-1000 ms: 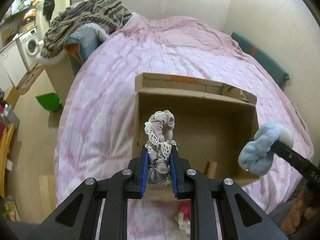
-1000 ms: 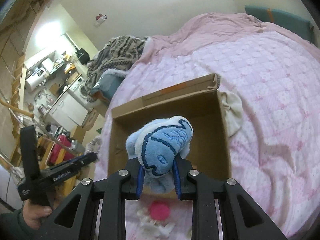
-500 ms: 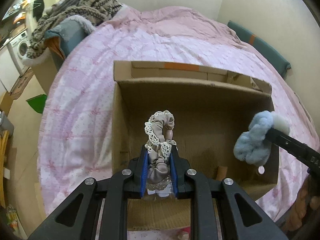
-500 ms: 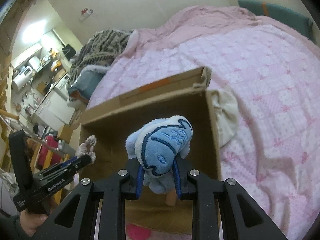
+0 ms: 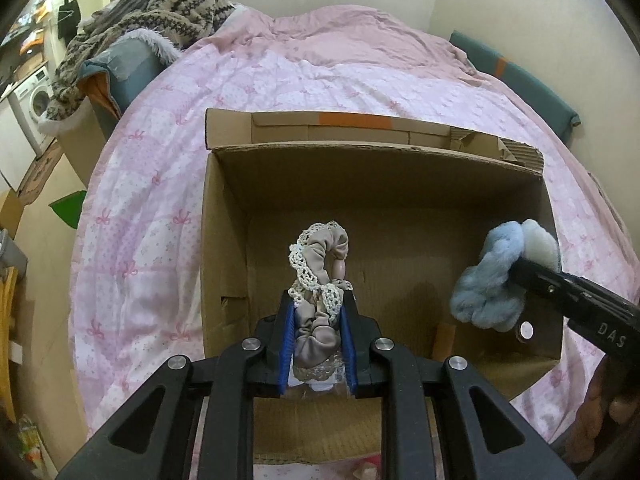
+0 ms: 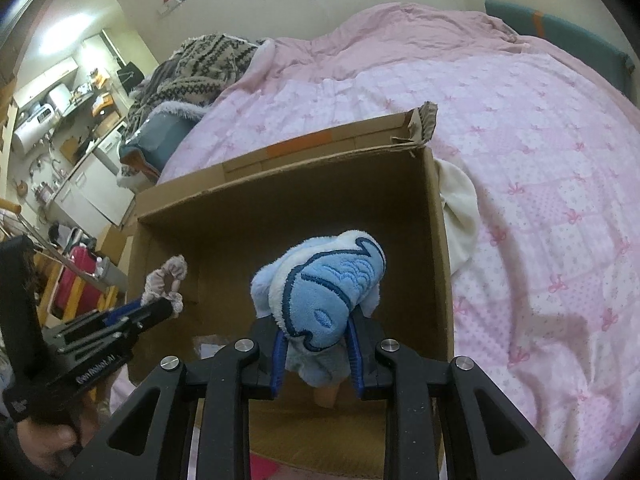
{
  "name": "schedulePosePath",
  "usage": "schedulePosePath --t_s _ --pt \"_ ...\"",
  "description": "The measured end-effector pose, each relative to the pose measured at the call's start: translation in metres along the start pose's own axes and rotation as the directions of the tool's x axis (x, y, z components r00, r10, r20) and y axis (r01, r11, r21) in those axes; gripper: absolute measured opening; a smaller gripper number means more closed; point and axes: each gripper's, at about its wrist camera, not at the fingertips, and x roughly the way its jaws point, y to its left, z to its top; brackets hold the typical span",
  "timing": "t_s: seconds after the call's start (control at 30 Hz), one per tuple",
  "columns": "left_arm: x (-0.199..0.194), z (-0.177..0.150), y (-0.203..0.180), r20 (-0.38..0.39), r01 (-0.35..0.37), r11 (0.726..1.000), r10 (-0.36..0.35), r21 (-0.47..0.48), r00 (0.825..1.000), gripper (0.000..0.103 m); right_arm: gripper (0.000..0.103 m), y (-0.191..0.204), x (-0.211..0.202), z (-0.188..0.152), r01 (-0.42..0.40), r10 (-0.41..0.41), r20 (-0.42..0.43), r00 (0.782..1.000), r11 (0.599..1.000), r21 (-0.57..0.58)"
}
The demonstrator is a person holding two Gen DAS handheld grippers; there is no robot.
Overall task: Organize soft objects
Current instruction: 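Lower the fish and scrunchie into the box and open both tools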
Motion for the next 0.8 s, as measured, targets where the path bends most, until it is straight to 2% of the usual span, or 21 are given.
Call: schedulePosePath --t_s 0.4,0.5,0.53,0.7,0.77,0.8 --pt "0.003 -0.004 -0.001 -0.018 0.006 1.0 -0.007 -0.007 1.0 0.019 0.032 0.002 0.0 0.0 -0.001 0.001 0.022 1.0 1.0 0.001" --pt "0.003 -0.004 -0.002 -0.028 0.006 1.0 -0.006 0.005 1.0 0.019 0.046 0.001 -0.002 0.001 -0.005 0.005 0.028 1.0 1.0 0.006" --pt "0.002 -0.004 -0.002 -0.023 0.004 1.0 -0.004 0.008 1.0 0.019 0.055 0.002 -0.003 0.001 -0.008 0.008 0.037 0.999 1.0 0.008" --pt "-0.002 -0.005 -0.001 -0.012 -0.004 1.0 0.004 0.008 1.0 0.034 0.064 0.001 -0.012 0.003 -0.026 0.024 0.074 0.997 1.0 0.016" --pt "-0.004 -0.005 -0.001 -0.01 -0.004 1.0 0.004 0.007 1.0 0.052 0.067 0.0 -0.014 0.004 -0.032 0.03 0.079 0.996 0.999 0.027" --pt "-0.005 -0.005 -0.001 -0.004 -0.007 1.0 0.007 0.006 1.0 0.056 0.067 0.0 -0.014 0.005 -0.029 0.027 0.078 0.997 0.999 0.028"
